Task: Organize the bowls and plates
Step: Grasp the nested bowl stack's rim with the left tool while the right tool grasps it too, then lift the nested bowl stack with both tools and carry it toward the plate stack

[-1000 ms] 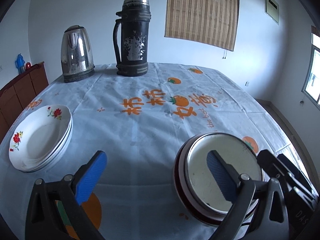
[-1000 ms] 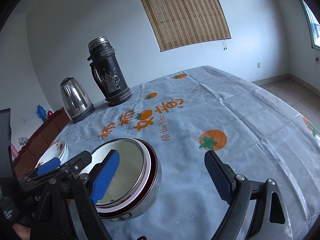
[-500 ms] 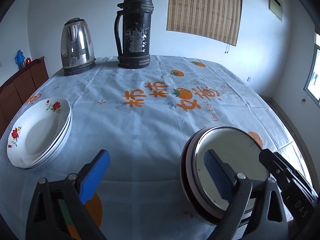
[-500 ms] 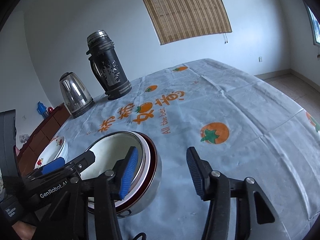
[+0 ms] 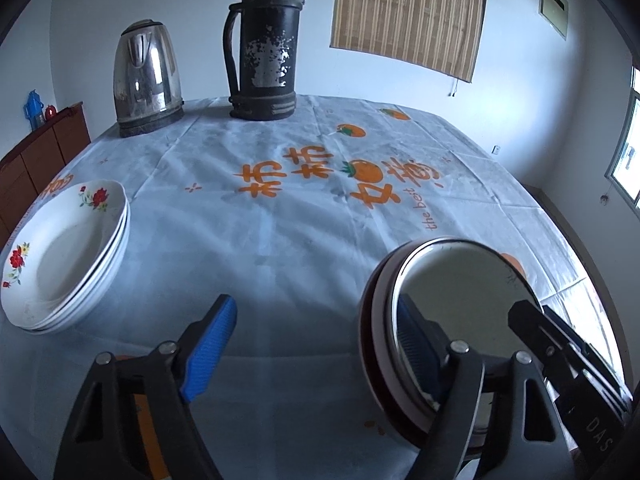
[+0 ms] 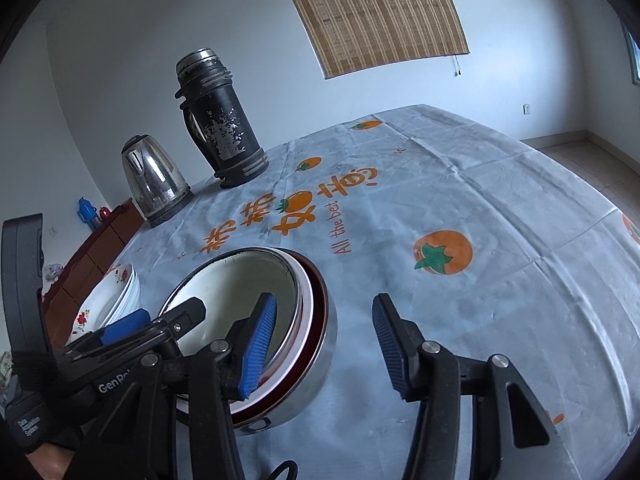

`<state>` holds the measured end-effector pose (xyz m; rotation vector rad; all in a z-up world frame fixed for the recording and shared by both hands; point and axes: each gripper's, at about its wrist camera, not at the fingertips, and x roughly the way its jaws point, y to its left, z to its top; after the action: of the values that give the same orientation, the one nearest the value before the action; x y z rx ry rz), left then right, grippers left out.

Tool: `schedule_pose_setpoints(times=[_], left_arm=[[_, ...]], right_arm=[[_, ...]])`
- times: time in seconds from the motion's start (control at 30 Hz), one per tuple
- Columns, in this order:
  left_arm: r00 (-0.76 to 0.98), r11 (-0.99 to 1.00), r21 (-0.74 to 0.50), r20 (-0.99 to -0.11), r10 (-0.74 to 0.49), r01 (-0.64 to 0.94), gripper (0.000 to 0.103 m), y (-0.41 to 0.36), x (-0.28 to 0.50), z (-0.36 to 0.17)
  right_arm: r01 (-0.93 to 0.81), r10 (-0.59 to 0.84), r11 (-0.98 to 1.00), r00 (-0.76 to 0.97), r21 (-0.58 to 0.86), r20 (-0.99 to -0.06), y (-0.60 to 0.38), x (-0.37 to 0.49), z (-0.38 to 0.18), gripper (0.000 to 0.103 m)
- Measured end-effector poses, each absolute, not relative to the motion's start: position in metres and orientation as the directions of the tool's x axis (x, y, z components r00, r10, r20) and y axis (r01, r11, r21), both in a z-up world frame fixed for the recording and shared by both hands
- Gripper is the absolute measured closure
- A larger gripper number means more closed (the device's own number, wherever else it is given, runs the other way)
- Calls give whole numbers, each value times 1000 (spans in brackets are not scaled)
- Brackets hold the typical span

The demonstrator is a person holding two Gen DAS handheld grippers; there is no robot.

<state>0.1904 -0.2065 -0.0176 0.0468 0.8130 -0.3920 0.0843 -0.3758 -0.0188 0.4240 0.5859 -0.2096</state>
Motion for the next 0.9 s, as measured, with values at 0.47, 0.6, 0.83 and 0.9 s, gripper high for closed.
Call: schedule_pose_setpoints(times=[0.47,0.6,0.83,0.9], left_arm=[[555,897,-171,-734,-392,408,63,-216,190,-20],[548,891,-182,-731,-406,417,72,-219,188,-20],[536,885,-209,-730,-424,415,82,-218,187,-21],[529,883,-224,-730,-432,412,83,-216,188,-21]], right_arm=[[290,-46,898,811,332,-583,-369,87,-20,60],[282,-34,898,810,338,-585,-367,89,-21,62],[288,-46,899,811,329,-583,-363,88,-20,65],[288,-50,901,813,325,-581,-362,88,-19,65]])
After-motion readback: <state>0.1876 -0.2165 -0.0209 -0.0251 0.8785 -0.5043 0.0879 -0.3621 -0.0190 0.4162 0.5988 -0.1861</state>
